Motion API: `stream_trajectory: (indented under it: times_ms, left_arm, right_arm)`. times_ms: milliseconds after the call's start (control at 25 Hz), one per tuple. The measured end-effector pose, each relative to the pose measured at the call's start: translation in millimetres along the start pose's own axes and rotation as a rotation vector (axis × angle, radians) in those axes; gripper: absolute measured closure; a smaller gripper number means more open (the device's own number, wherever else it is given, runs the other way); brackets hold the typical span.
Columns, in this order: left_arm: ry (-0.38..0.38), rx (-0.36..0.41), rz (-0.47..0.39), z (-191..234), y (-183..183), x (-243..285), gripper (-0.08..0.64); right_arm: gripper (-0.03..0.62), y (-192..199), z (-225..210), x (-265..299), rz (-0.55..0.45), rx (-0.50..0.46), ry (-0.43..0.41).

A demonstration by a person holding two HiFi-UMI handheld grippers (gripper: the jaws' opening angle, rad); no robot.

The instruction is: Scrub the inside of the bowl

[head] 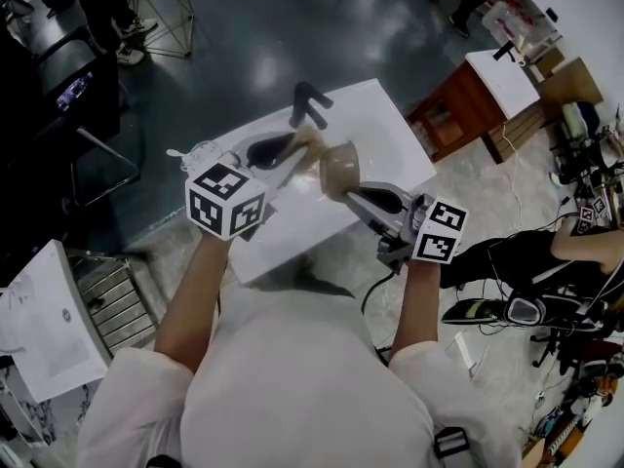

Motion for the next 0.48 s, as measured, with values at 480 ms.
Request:
stream_trajectory:
  times_ms: [480]
  left_arm:
    - [0.031, -0.053, 0.012, -14, 22, 0, 0.463]
  right_arm:
    - [0.574, -22, -15, -7, -0.181, 0.115, 0.018]
Point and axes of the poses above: the fingertips, and each gripper's own axes: x forward along the fingers, z to its left, y out of its underside, the point moved 3 cm from there along -x, backward along the fingers, and after that the axes turned 8 degrees about z, right-handed, at the moved point
